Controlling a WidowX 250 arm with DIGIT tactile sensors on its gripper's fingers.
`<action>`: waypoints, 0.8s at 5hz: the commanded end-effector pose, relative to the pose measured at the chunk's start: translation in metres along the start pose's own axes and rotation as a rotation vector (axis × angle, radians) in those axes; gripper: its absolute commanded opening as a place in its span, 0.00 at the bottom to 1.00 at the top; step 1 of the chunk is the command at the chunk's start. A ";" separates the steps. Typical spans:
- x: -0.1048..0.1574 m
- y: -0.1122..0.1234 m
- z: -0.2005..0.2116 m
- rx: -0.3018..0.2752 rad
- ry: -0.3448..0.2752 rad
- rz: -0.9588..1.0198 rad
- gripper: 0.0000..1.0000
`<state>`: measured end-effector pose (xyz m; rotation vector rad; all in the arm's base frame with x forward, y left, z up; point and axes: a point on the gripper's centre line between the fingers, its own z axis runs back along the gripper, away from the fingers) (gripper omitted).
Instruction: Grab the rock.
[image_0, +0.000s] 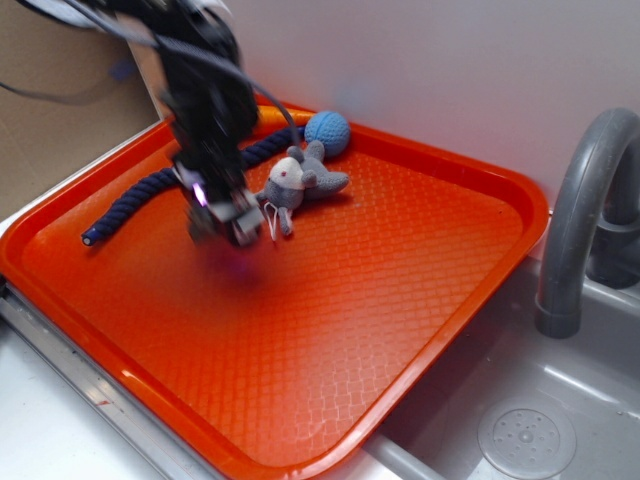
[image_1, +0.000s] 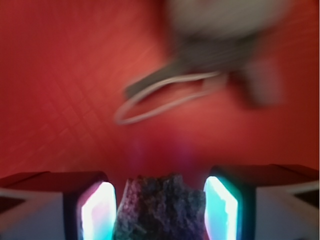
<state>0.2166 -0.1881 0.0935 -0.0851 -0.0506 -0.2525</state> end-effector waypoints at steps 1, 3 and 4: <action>-0.022 0.062 0.112 -0.018 -0.183 0.173 0.00; -0.047 0.094 0.184 0.121 -0.307 0.327 0.00; -0.033 0.095 0.167 0.087 -0.269 0.267 0.00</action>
